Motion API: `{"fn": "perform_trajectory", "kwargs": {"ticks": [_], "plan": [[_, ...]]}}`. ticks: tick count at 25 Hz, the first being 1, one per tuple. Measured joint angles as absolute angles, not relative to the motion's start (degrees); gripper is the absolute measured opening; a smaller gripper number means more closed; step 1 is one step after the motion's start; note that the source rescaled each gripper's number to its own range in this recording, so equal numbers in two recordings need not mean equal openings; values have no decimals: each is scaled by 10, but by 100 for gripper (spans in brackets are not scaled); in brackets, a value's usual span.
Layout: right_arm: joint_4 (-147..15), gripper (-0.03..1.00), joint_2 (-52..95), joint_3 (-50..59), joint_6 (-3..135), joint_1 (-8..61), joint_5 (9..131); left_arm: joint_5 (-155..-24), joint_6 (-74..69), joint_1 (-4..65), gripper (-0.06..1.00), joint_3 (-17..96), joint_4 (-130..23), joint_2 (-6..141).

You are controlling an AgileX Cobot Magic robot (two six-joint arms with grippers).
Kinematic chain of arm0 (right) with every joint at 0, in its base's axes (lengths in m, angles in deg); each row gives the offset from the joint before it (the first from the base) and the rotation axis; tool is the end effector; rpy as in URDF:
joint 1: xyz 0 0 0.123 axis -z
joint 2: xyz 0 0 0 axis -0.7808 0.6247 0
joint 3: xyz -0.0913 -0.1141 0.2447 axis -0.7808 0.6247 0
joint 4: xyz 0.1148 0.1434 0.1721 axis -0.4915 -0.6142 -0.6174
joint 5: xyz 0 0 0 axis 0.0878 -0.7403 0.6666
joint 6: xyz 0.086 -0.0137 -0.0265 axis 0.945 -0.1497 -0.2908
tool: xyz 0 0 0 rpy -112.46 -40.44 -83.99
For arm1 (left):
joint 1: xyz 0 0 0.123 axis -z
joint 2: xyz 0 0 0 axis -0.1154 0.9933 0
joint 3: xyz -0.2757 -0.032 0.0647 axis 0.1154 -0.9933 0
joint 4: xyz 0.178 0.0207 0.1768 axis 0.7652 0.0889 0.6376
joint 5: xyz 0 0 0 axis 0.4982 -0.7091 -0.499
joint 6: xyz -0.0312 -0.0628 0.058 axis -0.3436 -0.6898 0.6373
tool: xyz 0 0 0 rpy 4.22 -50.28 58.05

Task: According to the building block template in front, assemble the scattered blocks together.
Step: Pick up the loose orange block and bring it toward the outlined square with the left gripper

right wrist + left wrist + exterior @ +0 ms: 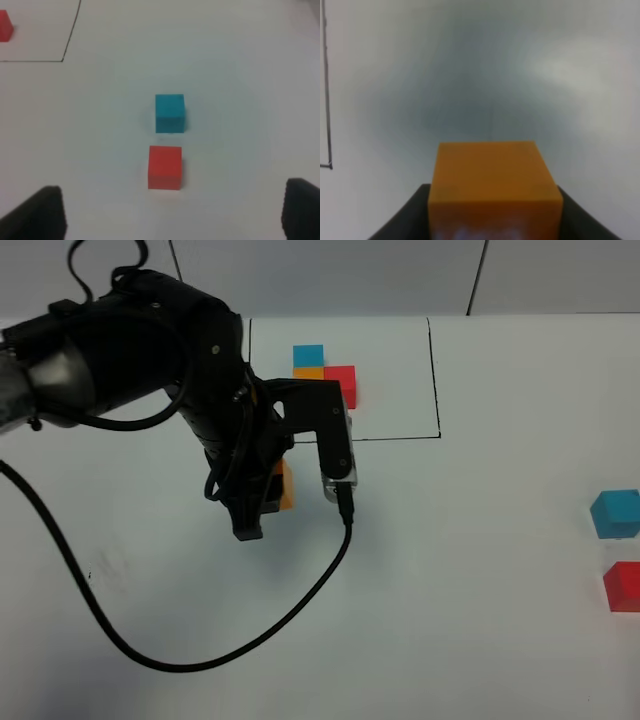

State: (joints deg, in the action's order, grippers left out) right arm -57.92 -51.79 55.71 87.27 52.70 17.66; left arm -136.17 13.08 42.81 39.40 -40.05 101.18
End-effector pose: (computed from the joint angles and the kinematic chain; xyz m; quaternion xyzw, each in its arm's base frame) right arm -0.0066 0.0001 0.2773 0.0008 0.8527 -0.0120 0.5223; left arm 0.3104 -0.2266 0.2214 0.6764 0.7217 0.0201 0.1460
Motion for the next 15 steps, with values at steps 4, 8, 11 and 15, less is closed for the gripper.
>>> {"fn": "perform_trajectory", "kwargs": {"ticks": [4, 8, 11, 15], "plan": [[-579, 74, -518, 557, 873, 527, 177, -1364, 131, 445, 0, 420, -404, 1047], [-579, 74, -518, 557, 873, 527, 177, -1365, 141, 459, 0, 428, -404, 1072], [-579, 74, -518, 557, 873, 527, 177, -1365, 145, 468, 0, 428, -404, 1092], [-579, 74, -518, 557, 873, 527, 177, -1364, 146, 477, 0, 428, -399, 1109]]}}
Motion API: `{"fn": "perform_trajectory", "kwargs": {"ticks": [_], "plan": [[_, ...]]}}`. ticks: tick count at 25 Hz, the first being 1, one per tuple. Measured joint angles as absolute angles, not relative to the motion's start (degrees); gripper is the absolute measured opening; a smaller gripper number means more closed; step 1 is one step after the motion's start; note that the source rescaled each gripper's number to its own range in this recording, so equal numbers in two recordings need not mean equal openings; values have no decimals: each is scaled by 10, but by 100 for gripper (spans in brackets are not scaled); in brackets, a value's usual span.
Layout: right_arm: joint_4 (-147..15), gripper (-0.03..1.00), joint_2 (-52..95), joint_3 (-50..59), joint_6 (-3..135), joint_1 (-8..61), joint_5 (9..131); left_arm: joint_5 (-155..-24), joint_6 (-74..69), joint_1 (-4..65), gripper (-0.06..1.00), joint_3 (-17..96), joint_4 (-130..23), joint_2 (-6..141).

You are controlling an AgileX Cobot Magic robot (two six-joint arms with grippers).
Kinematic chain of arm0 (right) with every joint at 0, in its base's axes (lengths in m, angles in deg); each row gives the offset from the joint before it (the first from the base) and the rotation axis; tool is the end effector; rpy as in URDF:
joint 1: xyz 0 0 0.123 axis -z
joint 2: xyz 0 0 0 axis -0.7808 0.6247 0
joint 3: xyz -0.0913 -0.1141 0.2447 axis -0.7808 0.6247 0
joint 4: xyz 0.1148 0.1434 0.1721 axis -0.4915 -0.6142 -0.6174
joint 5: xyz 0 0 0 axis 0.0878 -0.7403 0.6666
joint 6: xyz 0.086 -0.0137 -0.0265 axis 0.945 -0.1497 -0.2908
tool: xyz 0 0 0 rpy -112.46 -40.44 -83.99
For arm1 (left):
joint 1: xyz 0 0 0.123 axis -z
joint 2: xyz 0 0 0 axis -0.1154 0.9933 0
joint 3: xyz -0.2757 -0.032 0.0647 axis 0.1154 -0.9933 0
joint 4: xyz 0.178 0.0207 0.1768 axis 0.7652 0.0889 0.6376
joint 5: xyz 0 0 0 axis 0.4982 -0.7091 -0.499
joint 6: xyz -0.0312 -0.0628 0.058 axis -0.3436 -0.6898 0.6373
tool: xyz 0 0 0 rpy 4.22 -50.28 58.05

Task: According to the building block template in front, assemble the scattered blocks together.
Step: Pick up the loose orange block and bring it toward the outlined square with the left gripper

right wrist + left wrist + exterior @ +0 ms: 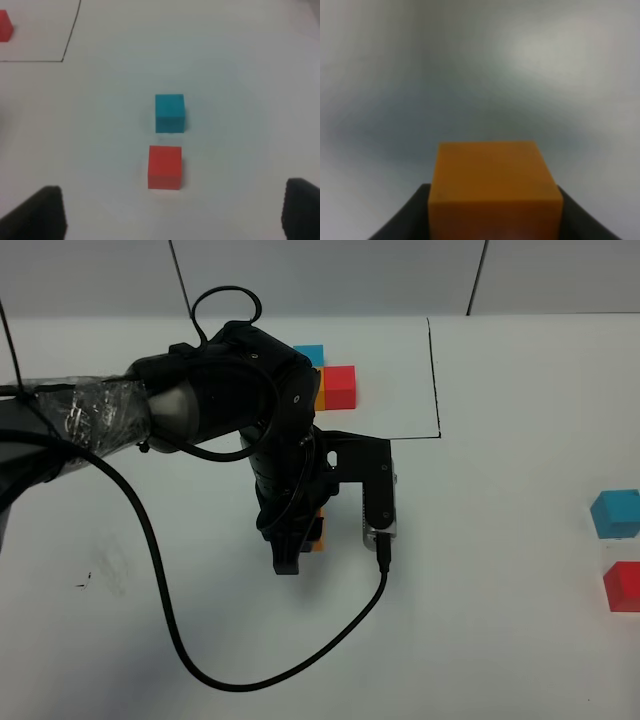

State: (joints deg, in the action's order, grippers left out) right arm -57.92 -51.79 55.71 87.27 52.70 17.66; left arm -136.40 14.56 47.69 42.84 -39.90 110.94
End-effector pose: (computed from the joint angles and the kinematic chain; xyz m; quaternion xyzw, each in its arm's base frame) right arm -0.0066 0.0001 0.2773 0.0008 0.8527 -0.0120 0.5223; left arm 0.3072 -0.2668 0.1693 0.7208 0.6871 0.0116 0.0899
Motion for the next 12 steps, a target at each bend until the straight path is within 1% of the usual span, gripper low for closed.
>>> {"fn": "perform_trajectory", "kwargs": {"ticks": [7, 12], "plan": [[-579, 74, -518, 557, 873, 527, 177, -1349, 146, 478, 0, 428, -399, 1139], [-579, 74, -518, 557, 873, 527, 177, -1305, 146, 478, 0, 428, -404, 1154]]}}
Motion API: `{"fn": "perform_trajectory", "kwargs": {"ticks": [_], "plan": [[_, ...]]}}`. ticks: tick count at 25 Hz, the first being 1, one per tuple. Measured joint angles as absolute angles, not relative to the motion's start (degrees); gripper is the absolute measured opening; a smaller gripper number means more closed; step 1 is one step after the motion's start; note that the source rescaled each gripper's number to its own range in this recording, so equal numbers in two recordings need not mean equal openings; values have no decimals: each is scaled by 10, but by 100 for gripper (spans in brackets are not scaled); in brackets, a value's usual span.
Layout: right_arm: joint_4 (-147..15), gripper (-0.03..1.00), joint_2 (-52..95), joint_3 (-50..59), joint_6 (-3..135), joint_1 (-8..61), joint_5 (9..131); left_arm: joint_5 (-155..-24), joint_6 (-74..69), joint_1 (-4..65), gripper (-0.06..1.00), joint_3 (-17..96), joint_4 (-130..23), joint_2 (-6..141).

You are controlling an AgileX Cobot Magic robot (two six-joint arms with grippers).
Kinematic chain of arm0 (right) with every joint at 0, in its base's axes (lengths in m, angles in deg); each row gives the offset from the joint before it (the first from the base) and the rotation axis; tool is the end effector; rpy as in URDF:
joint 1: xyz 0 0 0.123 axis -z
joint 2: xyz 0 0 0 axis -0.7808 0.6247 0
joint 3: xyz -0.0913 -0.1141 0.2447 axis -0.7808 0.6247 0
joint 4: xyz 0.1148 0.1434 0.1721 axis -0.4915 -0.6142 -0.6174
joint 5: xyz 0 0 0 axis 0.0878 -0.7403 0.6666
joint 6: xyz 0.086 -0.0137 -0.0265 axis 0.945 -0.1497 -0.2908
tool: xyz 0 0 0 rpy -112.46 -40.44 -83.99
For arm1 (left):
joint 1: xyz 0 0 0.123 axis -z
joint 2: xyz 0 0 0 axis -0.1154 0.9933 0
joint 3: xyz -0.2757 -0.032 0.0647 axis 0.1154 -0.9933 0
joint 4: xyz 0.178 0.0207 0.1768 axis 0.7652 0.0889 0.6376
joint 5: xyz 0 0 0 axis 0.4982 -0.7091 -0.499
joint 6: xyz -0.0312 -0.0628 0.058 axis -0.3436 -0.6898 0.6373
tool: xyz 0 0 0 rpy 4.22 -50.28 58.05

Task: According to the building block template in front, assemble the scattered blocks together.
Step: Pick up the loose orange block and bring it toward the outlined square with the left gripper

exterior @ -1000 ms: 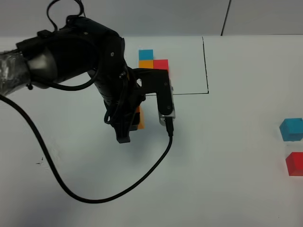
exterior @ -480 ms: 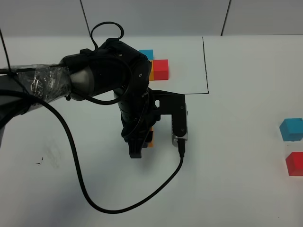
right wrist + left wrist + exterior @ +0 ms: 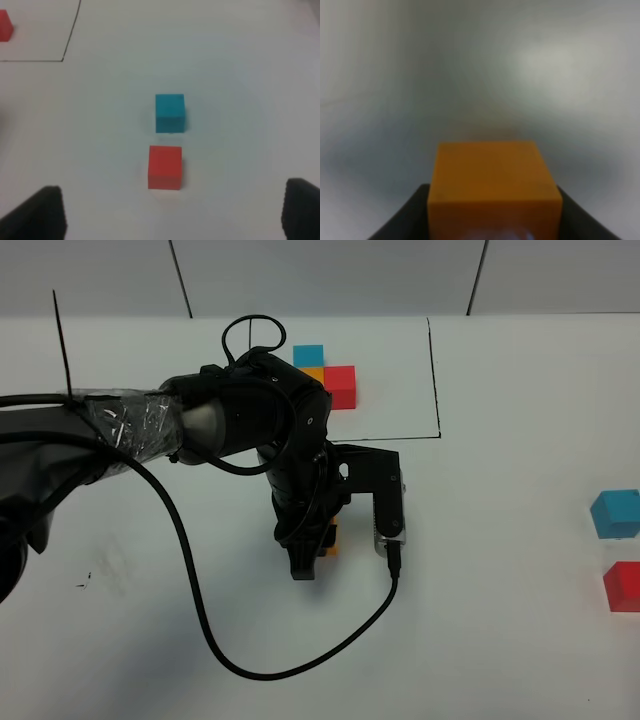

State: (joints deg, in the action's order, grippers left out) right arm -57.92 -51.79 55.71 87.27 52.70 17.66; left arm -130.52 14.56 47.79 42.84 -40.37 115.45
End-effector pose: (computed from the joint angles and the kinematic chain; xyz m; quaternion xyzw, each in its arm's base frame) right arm -0.0066 0.0001 0.2773 0.0008 0.8527 -0.0120 0.5223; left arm 0.3151 -0.2754 0.1385 0.7190 0.6874 0.0092 0.1021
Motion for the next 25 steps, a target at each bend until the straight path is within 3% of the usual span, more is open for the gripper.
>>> {"fn": "perform_trajectory", "kwargs": {"ticks": [25], "plan": [[-579, 74, -518, 557, 873, 527, 177, -1288, 146, 478, 0, 431, -408, 1180]]}}
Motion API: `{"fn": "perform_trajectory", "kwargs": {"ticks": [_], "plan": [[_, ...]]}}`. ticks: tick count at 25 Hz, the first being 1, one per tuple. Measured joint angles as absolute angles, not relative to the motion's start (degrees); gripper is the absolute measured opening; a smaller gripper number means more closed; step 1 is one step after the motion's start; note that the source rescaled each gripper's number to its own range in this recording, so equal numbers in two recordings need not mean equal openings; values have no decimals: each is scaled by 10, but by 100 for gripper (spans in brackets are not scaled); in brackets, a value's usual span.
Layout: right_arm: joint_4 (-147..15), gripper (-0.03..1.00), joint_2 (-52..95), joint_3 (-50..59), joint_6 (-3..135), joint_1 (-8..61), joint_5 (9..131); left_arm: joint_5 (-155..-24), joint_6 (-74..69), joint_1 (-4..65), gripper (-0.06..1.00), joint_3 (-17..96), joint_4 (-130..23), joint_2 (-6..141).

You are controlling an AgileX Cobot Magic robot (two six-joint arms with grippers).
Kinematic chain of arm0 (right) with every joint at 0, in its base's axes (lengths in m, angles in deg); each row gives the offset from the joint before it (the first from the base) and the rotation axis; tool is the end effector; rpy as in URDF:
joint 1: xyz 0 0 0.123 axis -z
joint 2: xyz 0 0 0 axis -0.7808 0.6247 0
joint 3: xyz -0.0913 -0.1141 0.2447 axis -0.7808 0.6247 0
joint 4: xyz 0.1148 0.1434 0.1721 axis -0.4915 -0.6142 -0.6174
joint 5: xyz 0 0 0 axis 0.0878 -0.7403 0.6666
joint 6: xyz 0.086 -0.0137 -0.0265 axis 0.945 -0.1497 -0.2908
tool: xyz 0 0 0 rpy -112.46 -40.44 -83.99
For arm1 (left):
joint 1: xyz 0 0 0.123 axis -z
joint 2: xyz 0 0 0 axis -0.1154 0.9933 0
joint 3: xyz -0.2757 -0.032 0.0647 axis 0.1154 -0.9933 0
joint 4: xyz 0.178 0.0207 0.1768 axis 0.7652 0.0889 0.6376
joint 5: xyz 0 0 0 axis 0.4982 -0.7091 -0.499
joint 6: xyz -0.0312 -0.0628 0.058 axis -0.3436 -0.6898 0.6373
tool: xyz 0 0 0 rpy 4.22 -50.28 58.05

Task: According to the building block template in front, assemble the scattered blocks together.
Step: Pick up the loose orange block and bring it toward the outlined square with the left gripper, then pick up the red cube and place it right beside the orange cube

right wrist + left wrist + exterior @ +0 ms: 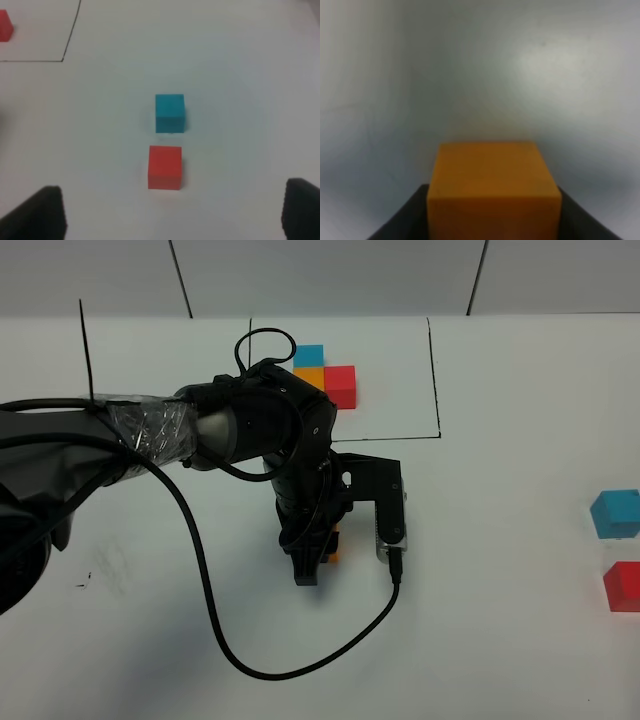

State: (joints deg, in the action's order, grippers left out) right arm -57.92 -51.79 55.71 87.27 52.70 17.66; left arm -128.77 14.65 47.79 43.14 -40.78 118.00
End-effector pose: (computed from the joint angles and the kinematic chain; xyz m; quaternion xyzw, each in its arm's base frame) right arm -0.0066 0.0001 0.2773 0.0008 0.8527 -0.0120 0.5223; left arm 0.3179 -0.2785 0.1216 0.7183 0.6888 0.0062 0.0980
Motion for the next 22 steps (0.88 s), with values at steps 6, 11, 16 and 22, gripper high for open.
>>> {"fn": "perform_trajectory", "kwargs": {"ticks": [6, 11, 16, 22], "plan": [[-579, 74, -518, 557, 873, 527, 177, -1288, 147, 478, 33, 431, -408, 1182], [-579, 74, -518, 557, 873, 527, 177, -1288, 150, 478, 71, 431, -407, 1182], [-579, 74, -518, 557, 873, 527, 177, -1293, 146, 478, 99, 431, -407, 1182], [-579, 74, -518, 557, 873, 527, 177, -1321, 145, 492, 100, 431, -389, 1153]]}}
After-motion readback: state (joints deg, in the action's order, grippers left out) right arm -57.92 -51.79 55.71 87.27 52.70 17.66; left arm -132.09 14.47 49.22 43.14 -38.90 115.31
